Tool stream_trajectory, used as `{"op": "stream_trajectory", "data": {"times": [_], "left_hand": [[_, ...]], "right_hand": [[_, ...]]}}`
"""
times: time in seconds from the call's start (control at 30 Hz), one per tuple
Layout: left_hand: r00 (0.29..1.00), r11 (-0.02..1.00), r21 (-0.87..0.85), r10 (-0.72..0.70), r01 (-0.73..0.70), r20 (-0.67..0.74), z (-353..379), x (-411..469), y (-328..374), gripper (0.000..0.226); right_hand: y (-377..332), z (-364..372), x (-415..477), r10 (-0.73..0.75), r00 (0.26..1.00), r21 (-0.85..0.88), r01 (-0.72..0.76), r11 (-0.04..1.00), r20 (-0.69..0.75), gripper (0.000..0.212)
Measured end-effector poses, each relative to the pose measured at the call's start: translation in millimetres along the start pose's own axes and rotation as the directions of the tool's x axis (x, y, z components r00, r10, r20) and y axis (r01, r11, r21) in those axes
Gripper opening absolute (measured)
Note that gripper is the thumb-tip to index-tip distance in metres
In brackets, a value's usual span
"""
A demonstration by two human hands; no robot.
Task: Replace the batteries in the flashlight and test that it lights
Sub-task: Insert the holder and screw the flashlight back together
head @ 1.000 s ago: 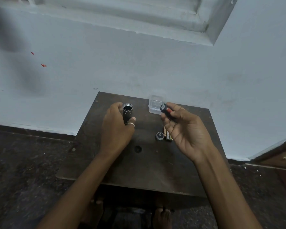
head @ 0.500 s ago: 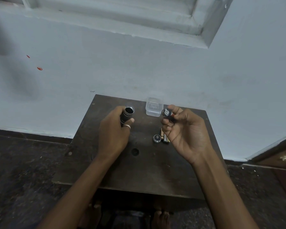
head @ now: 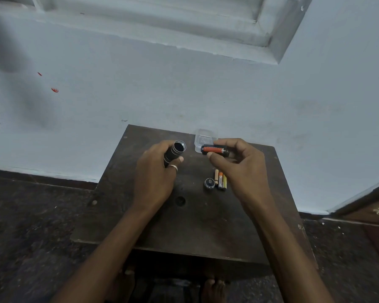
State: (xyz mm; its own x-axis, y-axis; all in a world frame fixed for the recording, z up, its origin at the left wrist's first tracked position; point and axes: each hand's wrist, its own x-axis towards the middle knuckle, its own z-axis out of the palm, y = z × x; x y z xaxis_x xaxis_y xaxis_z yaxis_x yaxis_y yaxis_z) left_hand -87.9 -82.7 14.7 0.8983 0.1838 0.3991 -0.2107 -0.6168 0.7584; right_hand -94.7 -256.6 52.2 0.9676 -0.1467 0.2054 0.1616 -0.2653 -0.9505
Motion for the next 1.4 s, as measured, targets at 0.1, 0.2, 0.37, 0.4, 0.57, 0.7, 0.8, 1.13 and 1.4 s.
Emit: {"op": "stream_trajectory", "data": {"times": [0.1, 0.2, 0.37, 0.4, 0.57, 0.7, 0.8, 1.13, 1.4], "left_hand": [[1.0, 1.0, 0.0, 0.005, -0.005, 0.007, 1.7, -0.2, -1.3, 0.029], [1.0, 1.0, -0.013, -0.003, 0.003, 0.005, 3.1, -0.1, -3.3, 0.029], [1.0, 1.0, -0.022, -0.002, 0.002, 0.007, 3.5, -0.2, -4.2, 0.029], [1.0, 1.0, -0.022, 0.0, 0.0, 0.008, 3.7, 0.0, -4.6, 0.03], [0.999, 0.999, 0.022, 0.026, -0.027, 0.022, 3.2, 0.5, -5.4, 0.033], [0.998, 0.994, 0.096, 0.052, -0.054, 0.025, 2.4, 1.0, -5.7, 0.036], [0.997, 0.99, 0.113, 0.076, -0.079, 0.029, 1.5, 2.2, -6.9, 0.036], [0.99, 0.983, 0.13, 0.119, -0.128, 0.072, 4.3, 2.3, -10.7, 0.039], [0.988, 0.98, 0.152, 0.111, -0.126, 0.107, 5.6, 0.5, -9.5, 0.041]], "right_hand": [[2.9, 5.8, -2.4, -0.176, 0.983, -0.279, 0.157, 0.948, -0.044, 0.026], [4.5, 10.9, -3.8, -0.306, 0.95, -0.371, 0.262, 0.891, -0.063, 0.025], [8.1, 9.8, -2.1, -0.364, 0.929, -0.384, 0.31, 0.87, -0.073, 0.025], [8.7, 9.3, -1.7, -0.369, 0.928, -0.402, 0.317, 0.859, -0.057, 0.026], [10.8, 6.7, 0.8, -0.407, 0.912, -0.438, 0.382, 0.814, 0.039, 0.028], [8.2, 3.8, 0.7, -0.331, 0.938, -0.454, 0.341, 0.823, 0.105, 0.045], [7.6, 2.9, 2.0, -0.233, 0.969, -0.379, 0.249, 0.891, 0.087, 0.039], [3.8, -0.4, 7.0, -0.116, 0.99, -0.122, 0.126, 0.985, 0.083, 0.02], [6.2, 2.3, 7.9, -0.122, 0.989, -0.188, 0.137, 0.972, 0.088, 0.021]]}}
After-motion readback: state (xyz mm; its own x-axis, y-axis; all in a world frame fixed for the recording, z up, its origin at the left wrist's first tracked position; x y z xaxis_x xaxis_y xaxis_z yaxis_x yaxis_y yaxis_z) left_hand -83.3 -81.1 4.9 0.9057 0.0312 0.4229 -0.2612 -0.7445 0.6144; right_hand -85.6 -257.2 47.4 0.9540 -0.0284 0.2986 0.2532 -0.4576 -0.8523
